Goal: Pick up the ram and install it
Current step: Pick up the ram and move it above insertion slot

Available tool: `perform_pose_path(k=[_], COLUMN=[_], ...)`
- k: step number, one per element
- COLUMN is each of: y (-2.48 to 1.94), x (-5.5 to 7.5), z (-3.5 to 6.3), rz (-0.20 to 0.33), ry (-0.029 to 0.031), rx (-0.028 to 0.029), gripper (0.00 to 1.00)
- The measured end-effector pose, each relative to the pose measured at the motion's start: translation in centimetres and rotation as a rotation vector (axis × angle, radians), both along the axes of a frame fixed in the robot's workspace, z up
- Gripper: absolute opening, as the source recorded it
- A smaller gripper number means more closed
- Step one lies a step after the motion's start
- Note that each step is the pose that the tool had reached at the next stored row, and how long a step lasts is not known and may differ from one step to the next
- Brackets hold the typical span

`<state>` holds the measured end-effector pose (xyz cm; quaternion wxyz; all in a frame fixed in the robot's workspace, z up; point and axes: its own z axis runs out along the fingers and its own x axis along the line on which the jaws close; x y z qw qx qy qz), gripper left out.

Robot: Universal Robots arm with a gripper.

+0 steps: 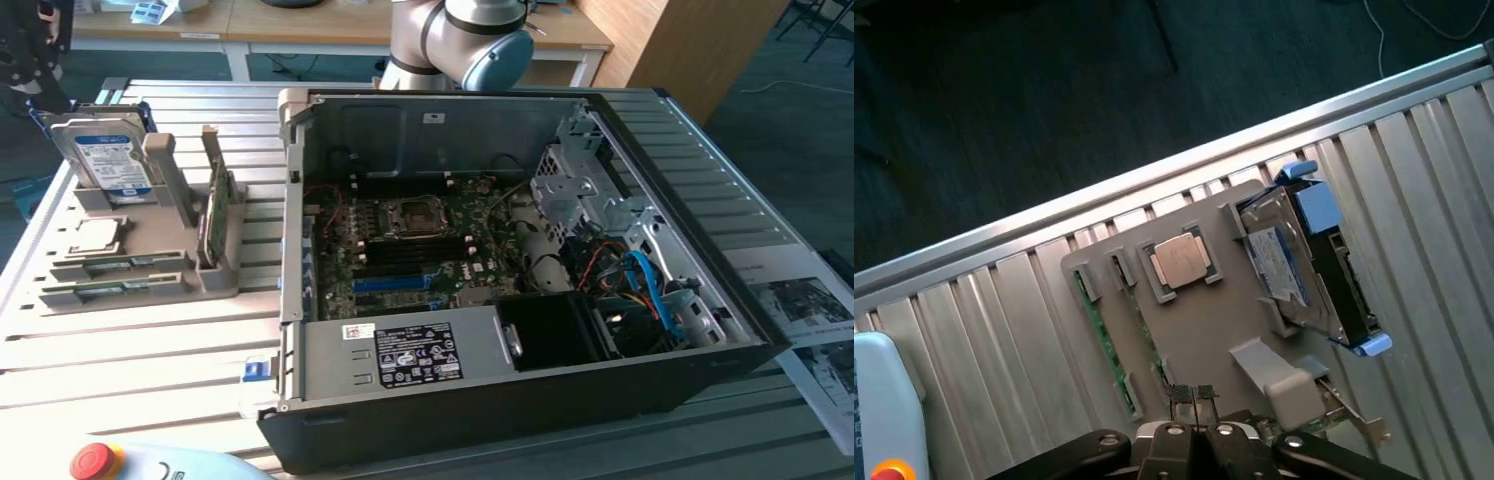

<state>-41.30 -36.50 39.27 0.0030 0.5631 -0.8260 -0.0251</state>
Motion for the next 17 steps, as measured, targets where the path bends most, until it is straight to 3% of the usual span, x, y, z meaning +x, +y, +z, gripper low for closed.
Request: perform_pose_path(k=[17], y=[0.0], x=[0.0], z=[0.0], rz=[0.305], ry=[0.0], rx=[0.0], gripper=[0.1])
